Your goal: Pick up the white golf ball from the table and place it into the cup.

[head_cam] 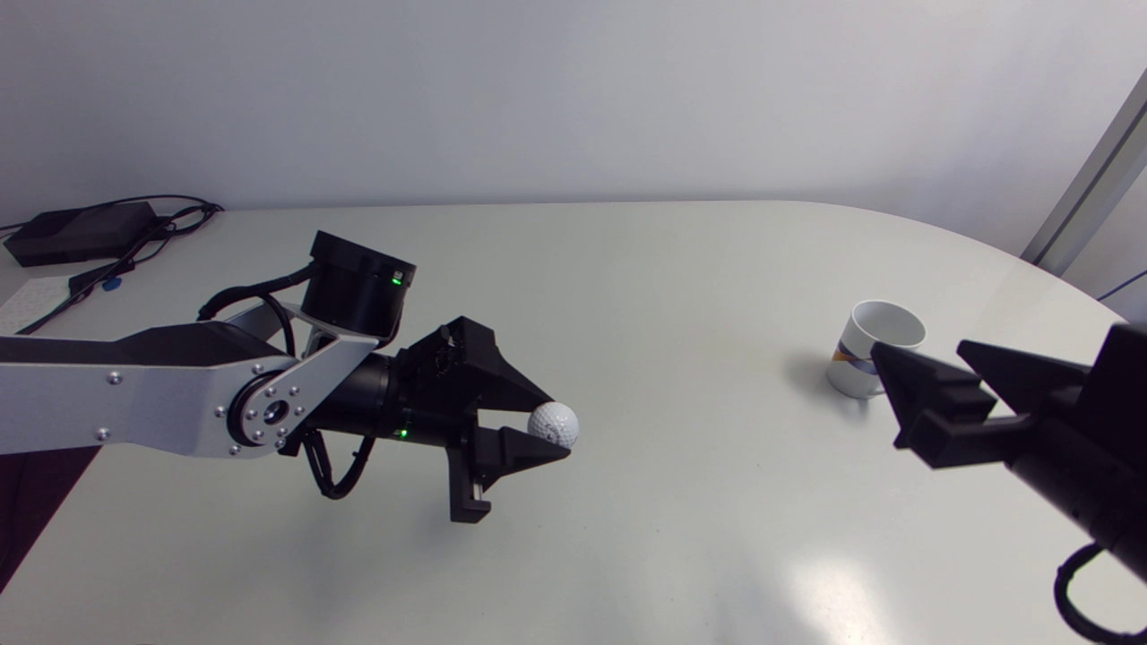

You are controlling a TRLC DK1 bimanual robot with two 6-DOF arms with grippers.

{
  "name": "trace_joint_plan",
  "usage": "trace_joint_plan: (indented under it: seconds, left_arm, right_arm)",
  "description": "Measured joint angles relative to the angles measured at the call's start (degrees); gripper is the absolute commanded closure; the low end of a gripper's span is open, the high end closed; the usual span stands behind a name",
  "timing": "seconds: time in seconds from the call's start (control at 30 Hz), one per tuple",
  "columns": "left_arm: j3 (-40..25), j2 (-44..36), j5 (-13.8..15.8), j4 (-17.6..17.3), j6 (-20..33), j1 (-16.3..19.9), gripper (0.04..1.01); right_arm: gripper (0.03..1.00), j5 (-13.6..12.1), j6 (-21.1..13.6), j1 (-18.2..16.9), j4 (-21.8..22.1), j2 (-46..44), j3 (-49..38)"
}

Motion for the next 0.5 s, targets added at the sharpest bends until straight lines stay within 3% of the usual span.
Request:
trace_joint_plan:
  seconds: [0.23,0.43,0.5]
  left_arm:
    - [-0.02,0.33,-0.68,2.71,0.22,-2.86,0.618]
    - [1.22,3.74,-0.72,4.07,0.20,-3.23,0.616]
    - [2.32,5.73,-0.81,4.68,0.20,-3.67,0.616]
  right_arm:
    - [0.069,-20.33,11.15,-9.70,-6.69,16.63,13.40]
    - [0.069,-31.76,15.56,-11.76,-12.28,30.14,19.54]
    - [0.069,-37.05,15.72,-11.72,-13.31,34.56,20.17]
